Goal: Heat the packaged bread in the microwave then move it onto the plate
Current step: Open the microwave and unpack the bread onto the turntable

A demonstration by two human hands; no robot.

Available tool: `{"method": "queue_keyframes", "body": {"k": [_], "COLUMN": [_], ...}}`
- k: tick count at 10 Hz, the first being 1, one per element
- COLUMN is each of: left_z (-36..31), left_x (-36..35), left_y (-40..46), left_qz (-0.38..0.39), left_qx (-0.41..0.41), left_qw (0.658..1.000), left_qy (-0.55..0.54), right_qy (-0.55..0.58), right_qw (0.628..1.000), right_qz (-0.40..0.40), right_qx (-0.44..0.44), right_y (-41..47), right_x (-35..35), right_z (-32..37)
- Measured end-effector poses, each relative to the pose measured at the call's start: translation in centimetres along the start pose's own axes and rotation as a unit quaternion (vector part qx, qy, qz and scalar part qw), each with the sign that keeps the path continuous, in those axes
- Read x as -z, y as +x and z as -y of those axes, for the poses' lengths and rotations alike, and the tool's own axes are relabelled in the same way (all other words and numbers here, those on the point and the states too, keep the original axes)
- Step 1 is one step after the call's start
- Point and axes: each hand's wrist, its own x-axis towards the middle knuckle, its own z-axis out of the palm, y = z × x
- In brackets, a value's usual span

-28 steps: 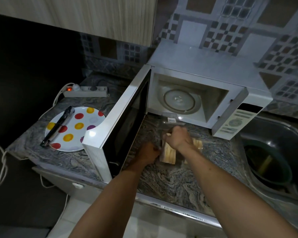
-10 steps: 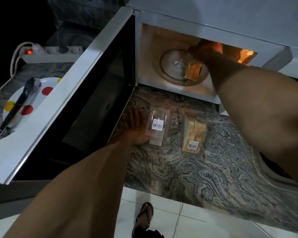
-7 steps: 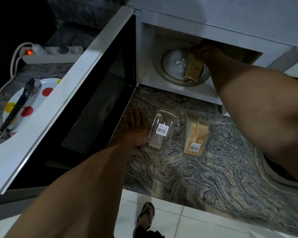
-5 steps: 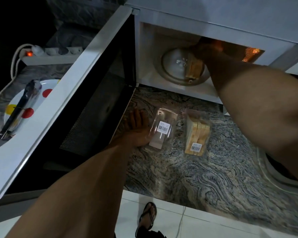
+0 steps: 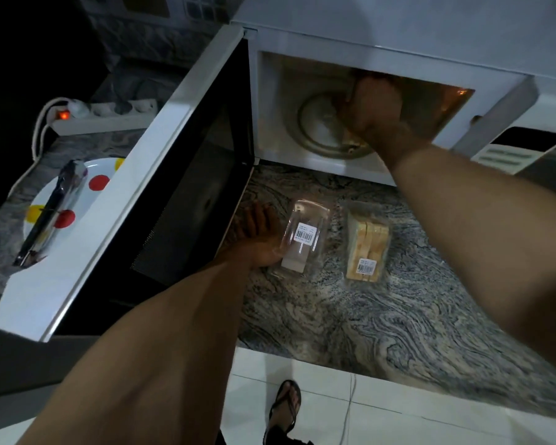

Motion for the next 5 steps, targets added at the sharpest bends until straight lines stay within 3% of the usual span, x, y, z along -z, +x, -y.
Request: {"method": "queue_keyframes", "body": {"k": [1,3,4,5], "left_z": [-0.2,-0.5,0.1,1.2], "left_x": [0.6,0.6,0.3,0.0], "left_y": [-0.2,-2.2,-2.4,-2.5], "left_qz": [0.036,-0.027,-0.109,-0.168], "left_qx": [-0.005,0.003,0.013,0.054], "left_qw": [0.999,0.996,0.961,0.903], "left_qy": [-0.022,-0.084,-0.253,-0.391], "right_qy": [0.056,0.161,0.198,0.21], "right_qw": [0.998,0.971,0.952,0.937], "right_qz": [0.036,0.168,0.214,0.238], "right_qx": [-0.002,-0.059,-0.097,-0.148], "right_y": [-4.0,-13.1,-17.4,-20.4], "right_x": [0.6,2.0,1.8,0.9], "right_z": [0.9,3.1,3.7,3.8]}}
